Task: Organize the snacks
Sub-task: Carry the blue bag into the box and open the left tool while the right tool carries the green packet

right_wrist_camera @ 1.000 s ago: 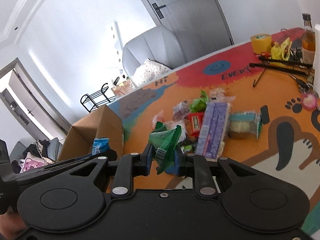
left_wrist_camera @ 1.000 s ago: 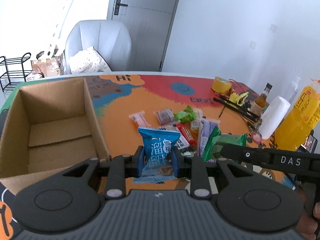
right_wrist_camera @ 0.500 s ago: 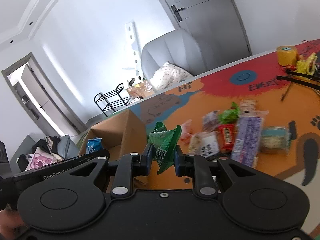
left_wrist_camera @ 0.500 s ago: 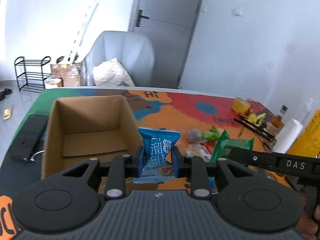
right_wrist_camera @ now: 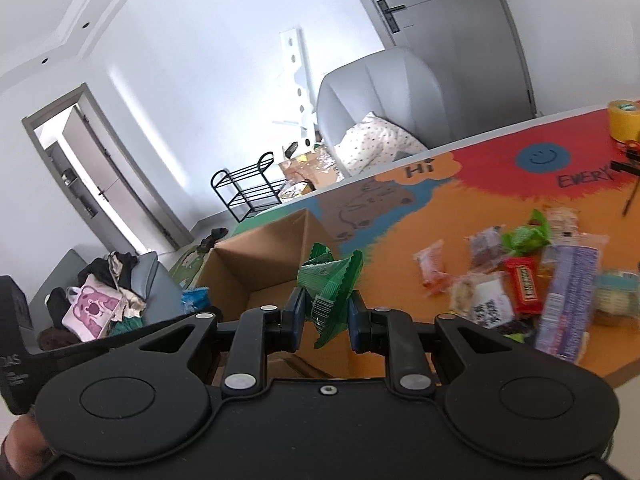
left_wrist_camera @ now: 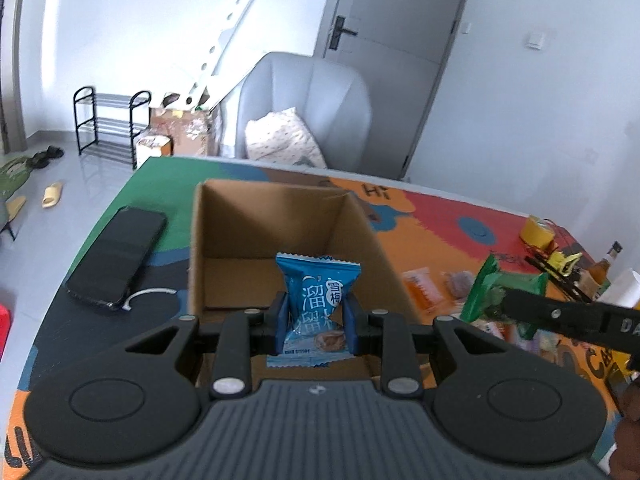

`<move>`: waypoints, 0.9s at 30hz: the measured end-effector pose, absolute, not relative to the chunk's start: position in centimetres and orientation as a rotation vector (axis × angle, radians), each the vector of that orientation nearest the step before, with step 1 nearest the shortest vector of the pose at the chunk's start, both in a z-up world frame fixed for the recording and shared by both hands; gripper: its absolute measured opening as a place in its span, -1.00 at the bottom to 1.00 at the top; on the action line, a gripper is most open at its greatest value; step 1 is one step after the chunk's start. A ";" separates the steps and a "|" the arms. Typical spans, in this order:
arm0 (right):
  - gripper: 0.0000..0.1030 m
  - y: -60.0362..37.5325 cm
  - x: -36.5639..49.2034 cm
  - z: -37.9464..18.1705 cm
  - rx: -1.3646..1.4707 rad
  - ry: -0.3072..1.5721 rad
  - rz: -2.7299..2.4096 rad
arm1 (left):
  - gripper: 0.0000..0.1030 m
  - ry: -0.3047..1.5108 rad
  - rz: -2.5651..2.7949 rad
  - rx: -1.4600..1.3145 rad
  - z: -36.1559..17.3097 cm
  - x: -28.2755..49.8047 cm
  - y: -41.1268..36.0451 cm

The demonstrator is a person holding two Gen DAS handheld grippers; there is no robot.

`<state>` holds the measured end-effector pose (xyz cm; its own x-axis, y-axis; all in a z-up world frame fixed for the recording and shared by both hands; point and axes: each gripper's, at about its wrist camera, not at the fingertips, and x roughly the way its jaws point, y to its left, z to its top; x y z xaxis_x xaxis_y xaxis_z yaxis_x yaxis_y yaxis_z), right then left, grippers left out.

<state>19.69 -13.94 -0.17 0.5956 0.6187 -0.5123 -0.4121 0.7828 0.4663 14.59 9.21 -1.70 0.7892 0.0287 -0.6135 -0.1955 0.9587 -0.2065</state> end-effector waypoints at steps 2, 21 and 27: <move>-0.61 -13.3 19.8 0.0 0.309 0.712 0.618 | -0.47 0.662 0.133 -0.279 -2.2 14.7 9.9; -0.61 -7.5 20.1 -0.1 0.247 0.741 0.708 | -0.47 0.699 0.141 -0.307 -4.2 15.1 12.5; -0.61 -6.3 20.3 -0.5 0.242 0.763 0.715 | -0.47 0.682 0.165 -0.293 -3.9 15.1 13.2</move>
<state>20.35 -6.31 -0.55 0.5042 0.6689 -0.5463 -0.5016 0.7417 0.4453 15.13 13.24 -3.90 0.7653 0.0547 -0.6413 -0.2451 0.9461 -0.2118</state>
